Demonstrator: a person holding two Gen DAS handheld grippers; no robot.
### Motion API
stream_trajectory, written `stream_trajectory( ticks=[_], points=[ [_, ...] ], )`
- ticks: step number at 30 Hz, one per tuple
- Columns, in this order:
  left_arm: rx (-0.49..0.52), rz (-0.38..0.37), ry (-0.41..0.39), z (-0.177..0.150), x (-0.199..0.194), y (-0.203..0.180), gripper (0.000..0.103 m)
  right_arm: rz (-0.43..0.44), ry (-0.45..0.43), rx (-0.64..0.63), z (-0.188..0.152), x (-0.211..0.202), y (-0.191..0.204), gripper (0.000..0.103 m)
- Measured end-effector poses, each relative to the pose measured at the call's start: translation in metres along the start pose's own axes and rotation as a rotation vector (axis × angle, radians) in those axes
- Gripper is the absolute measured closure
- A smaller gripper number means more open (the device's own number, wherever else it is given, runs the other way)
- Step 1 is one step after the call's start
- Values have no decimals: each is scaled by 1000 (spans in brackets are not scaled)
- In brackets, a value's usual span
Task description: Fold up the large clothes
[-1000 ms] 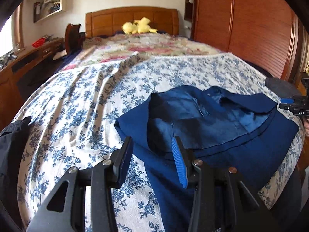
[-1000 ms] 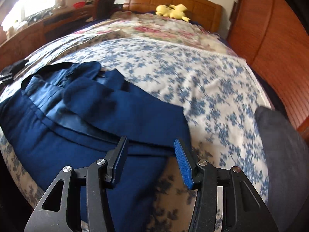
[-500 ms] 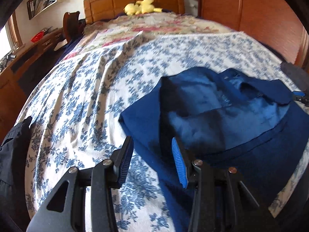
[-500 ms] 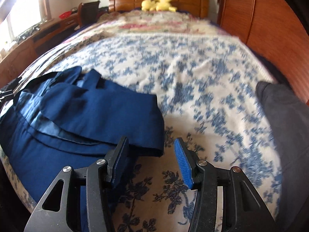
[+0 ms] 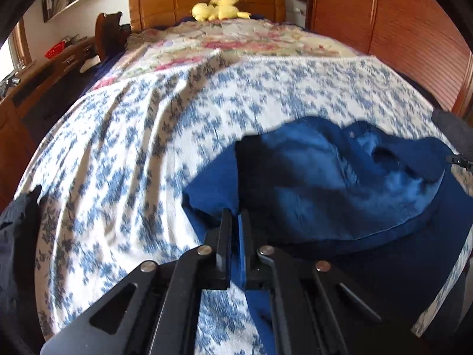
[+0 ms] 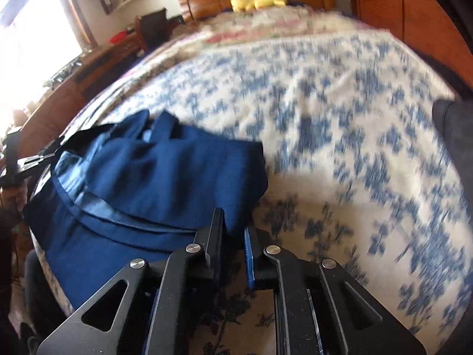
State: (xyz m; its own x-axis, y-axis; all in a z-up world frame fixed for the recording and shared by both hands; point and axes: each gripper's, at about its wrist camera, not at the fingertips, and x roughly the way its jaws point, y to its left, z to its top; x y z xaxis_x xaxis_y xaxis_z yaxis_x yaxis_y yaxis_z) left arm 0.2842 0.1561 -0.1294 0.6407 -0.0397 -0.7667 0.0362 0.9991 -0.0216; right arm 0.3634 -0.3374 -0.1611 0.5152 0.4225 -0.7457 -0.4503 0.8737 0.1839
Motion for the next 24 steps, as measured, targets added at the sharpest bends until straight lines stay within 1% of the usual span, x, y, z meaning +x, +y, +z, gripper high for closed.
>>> stream_trajectory(
  ticks=[3, 6, 9, 14, 16, 17, 19, 20, 22, 23, 24],
  points=[
    [-18, 14, -35, 21, -1, 7, 101, -4, -85, -4, 19, -13, 3, 95],
    [-41, 27, -55, 47, 6, 13, 101, -24, -124, 18, 42, -10, -1, 95],
    [-52, 20, -49, 66, 20, 18, 101, -61, -147, 54, 70, 2, -5, 95],
    [-64, 31, -34, 87, 43, 26, 101, -117, -152, 91, 102, 33, -18, 95],
    [-61, 47, -28, 92, 51, 29, 101, -137, -151, 88, 108, 44, -20, 95],
    [-54, 68, -29, 94, 54, 29, 101, -143, -147, 90, 110, 49, -21, 95],
    [-55, 87, -27, 97, 56, 31, 101, -158, -123, 108, 113, 61, -25, 95],
    [-70, 67, -24, 97, 56, 35, 101, -172, -107, 113, 114, 66, -26, 95],
    [-87, 44, -30, 94, 52, 38, 101, -193, -100, 96, 114, 69, -24, 86],
    [-84, 37, -36, 91, 48, 38, 101, -222, -109, 72, 113, 67, -20, 80],
    [-77, 31, -43, 89, 46, 37, 100, -259, -130, 44, 112, 63, -16, 59]
  ],
)
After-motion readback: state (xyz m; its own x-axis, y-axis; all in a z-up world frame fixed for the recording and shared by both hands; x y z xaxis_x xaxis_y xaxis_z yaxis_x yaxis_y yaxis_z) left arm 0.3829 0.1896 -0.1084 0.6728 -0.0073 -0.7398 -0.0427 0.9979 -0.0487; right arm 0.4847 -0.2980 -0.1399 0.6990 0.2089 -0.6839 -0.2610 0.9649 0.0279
